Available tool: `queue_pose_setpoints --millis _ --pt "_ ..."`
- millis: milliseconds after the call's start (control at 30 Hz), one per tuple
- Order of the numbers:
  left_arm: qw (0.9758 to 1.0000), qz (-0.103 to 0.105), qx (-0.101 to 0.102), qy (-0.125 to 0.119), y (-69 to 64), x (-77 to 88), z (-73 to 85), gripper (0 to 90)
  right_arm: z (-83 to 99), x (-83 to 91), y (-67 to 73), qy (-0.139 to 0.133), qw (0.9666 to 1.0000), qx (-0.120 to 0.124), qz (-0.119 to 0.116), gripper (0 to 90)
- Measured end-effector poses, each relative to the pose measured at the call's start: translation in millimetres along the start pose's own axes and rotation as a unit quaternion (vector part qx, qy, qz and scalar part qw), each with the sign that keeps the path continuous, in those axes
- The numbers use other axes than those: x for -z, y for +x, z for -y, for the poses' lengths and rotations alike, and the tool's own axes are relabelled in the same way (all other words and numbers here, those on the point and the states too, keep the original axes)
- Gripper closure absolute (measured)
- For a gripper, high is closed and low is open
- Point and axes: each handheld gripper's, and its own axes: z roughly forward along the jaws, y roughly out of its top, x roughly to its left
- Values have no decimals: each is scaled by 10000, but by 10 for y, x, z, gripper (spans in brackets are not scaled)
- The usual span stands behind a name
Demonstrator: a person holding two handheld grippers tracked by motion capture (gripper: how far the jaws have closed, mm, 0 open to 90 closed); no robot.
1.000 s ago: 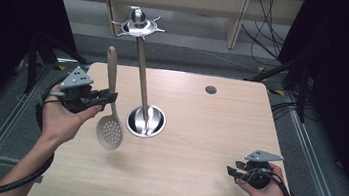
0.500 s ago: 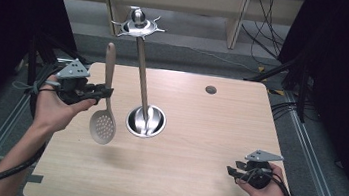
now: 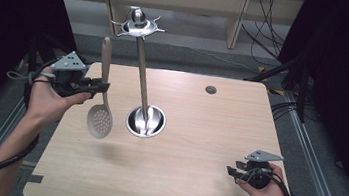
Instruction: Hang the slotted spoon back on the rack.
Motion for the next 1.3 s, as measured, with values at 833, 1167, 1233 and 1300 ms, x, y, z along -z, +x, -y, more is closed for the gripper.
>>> queue_pose_setpoints --millis 833,1167,1233,1300 --pt "9999 108 -24 65 53 -78 -164 762 0 -1 -4 0 10000 -3 -11 576" --pt "9998 158 -14 125 96 -97 -210 761 2 -3 -2 -23 10000 -12 -7 575" --pt "9998 153 -26 133 102 -99 -217 761 2 -3 -3 -24 10000 -10 -7 575" --pt "9997 158 -42 186 105 -97 -228 761 0 0 -5 5 10000 -7 -10 575"
